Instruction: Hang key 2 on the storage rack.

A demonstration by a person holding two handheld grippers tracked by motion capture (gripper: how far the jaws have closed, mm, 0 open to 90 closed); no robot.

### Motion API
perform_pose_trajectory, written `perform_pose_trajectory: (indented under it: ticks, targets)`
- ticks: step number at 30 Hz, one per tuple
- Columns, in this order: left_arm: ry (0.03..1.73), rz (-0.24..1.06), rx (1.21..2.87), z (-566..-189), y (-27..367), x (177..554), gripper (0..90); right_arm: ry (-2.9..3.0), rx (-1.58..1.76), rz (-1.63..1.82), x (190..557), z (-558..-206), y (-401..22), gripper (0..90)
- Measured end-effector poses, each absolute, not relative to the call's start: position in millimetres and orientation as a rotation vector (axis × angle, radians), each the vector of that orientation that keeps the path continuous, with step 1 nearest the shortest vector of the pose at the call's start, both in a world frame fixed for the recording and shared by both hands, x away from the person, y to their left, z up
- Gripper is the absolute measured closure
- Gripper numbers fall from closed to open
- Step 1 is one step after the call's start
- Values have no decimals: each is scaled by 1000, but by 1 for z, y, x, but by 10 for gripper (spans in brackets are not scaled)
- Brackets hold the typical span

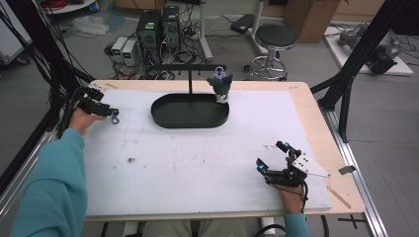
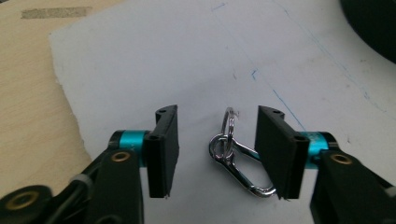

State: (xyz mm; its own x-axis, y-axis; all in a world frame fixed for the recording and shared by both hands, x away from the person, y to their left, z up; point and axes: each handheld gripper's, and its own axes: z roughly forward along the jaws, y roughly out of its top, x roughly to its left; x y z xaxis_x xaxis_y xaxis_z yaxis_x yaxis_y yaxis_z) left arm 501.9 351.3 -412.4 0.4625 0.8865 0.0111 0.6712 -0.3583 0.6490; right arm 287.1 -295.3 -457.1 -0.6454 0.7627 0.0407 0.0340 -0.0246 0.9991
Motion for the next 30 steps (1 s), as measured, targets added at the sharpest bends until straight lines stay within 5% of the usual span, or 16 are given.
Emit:
perform_pose_trajectory:
  ticks: [30]
  targets:
    - [1300,470,2177,-416,350,503,804,1711,841,1728,287,-457,-295,8]
